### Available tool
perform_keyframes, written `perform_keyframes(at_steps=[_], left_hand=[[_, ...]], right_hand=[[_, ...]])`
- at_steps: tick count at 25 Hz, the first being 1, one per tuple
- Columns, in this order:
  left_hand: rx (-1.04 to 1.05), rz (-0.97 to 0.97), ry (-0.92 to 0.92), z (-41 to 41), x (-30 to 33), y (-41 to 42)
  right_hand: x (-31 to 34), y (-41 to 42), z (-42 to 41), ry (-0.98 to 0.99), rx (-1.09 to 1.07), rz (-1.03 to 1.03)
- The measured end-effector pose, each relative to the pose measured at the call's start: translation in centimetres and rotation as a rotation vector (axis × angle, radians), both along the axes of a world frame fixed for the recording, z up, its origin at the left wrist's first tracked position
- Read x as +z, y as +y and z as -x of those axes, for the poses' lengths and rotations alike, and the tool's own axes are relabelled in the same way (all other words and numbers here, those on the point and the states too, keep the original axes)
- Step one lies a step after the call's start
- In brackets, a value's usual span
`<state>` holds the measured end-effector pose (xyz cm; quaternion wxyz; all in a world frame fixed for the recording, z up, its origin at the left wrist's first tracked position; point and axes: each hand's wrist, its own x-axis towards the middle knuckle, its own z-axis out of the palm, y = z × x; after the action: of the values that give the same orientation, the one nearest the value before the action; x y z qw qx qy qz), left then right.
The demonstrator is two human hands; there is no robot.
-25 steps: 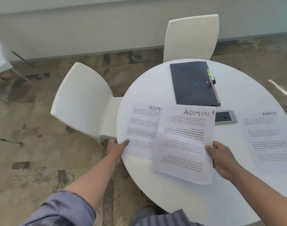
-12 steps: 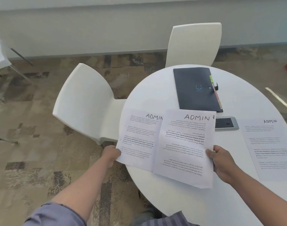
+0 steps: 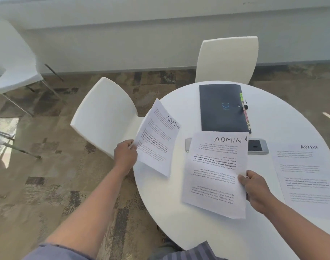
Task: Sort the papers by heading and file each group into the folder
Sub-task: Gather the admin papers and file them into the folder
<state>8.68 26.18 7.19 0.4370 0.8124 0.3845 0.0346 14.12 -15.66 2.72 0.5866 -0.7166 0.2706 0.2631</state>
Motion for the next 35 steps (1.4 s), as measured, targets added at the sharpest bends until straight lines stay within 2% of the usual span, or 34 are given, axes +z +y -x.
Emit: perform_keyframes(at_steps=[4,9,12,16,21,25,30,35], left_hand=[[0.105,0.061,-0.156,0.3,4.8,-6.9],[0.169,0.339,-0.31,0.8,7.6,-16.0],[0.13,0.496,-0.3,1.5,7.5,-19.9],[0.074,0.569,-0.185,2.4,5.8,-23.3],[0.022,0.58,-0.071,2.5,3.7,-25.1],[0.034,0.572,-0.092,2.3,2.8,-24.7],[0.003,0.641,-0.108,2.1,1.5,-22.2],[-0.151,0.774,-0.012,2.0,0.2,-19.0]], right_hand=[[1.1,-5.4,-0.3,-0.011,0.043,-0.066],[3.1,-11.9,-1.5,-0.051,0.028,-0.111],[4.2,-13.8,-1.8,-0.07,0.019,-0.175],[5.6,-14.1,-2.0,-0.084,0.022,-0.283],[6.5,-13.1,-1.7,-0.061,-0.006,-0.45],[6.9,-11.9,-1.5,-0.078,-0.033,-0.505],[7.2,-8.8,-1.4,-0.091,-0.049,-0.495],[7.3,-5.9,-1.5,-0.108,-0.028,-0.431]])
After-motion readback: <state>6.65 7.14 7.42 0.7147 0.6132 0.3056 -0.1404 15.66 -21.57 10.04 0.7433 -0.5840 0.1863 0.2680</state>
